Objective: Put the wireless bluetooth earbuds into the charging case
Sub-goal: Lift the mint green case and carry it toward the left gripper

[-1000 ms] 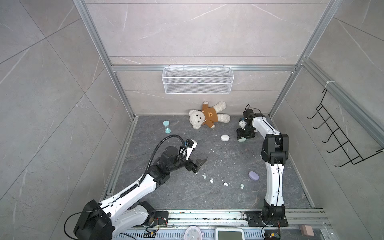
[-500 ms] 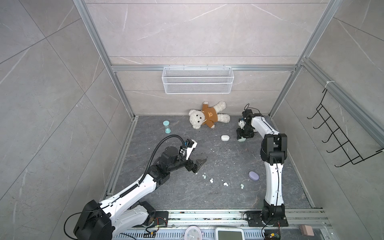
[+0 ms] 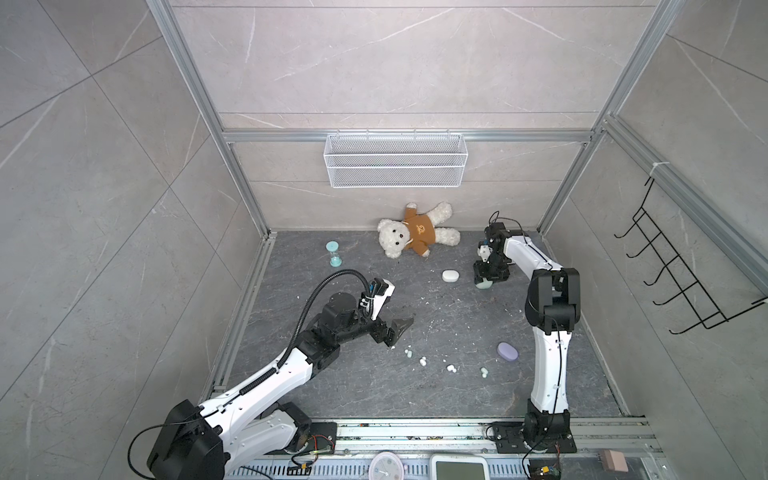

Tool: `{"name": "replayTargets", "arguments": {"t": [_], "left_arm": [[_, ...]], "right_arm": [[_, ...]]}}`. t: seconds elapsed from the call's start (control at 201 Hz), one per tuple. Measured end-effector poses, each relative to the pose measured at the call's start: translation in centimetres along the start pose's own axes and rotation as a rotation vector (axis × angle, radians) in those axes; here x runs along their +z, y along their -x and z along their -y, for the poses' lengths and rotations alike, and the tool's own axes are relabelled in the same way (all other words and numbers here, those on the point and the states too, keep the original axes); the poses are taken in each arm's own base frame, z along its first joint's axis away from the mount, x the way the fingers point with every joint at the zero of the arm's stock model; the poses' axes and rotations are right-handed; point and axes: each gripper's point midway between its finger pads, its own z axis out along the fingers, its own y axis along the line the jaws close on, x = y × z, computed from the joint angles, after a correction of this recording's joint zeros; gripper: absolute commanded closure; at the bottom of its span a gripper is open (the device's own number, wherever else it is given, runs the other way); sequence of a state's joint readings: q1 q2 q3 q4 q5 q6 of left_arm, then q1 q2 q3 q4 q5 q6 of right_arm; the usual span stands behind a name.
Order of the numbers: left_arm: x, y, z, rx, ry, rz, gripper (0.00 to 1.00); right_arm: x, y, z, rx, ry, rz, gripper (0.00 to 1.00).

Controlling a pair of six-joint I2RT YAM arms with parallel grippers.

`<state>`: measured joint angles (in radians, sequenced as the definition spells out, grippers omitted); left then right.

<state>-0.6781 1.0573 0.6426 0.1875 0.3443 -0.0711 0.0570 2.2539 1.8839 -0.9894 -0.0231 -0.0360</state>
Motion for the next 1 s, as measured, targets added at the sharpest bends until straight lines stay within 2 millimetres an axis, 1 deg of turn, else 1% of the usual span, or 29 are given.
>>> {"name": "replayTargets", "arguments": {"t": [0.114, 0.224, 0.348, 0.488, 0.632, 0.816, 0.916, 1.0], "left_arm": [[0.1, -0.1, 0.3, -0.001, -0.019, -0.003, 0.00], [0.4, -0.1, 0.5, -0.002, -0.036, -0.013, 0.00], [0.8, 0.3, 0.7, 0.014, -0.061, -0.015, 0.00], [1.3, 0.7, 1.3, 0.046, -0.102, -0.018, 0.00], [2.2, -0.2, 1.8, 0.071, -0.152, -0.041, 0.00], [3.1, -0.4, 3.3, 0.137, -0.233, -0.026, 0.00], [3.7, -0.7, 4.2, 0.168, -0.280, -0.026, 0.00], [4.4, -0.5, 5.2, 0.197, -0.328, -0.022, 0.00]], "right_arm": [[-1.7, -2.0, -0.7, 0.015, 0.013, 0.005, 0.47], [-4.1, -3.7, -1.7, 0.024, 0.026, 0.034, 0.47], [-6.9, -5.4, -3.3, 0.024, 0.042, 0.074, 0.47], [-9.7, -7.8, -5.8, 0.014, 0.077, 0.107, 0.47], [-12.8, -10.3, -8.4, 0.005, 0.123, 0.137, 0.47], [-17.3, -13.4, -12.0, -0.011, 0.202, 0.185, 0.47], [-18.9, -15.3, -13.7, -0.020, 0.232, 0.183, 0.47], [-20.3, -16.7, -15.5, -0.032, 0.262, 0.178, 0.47]]}}
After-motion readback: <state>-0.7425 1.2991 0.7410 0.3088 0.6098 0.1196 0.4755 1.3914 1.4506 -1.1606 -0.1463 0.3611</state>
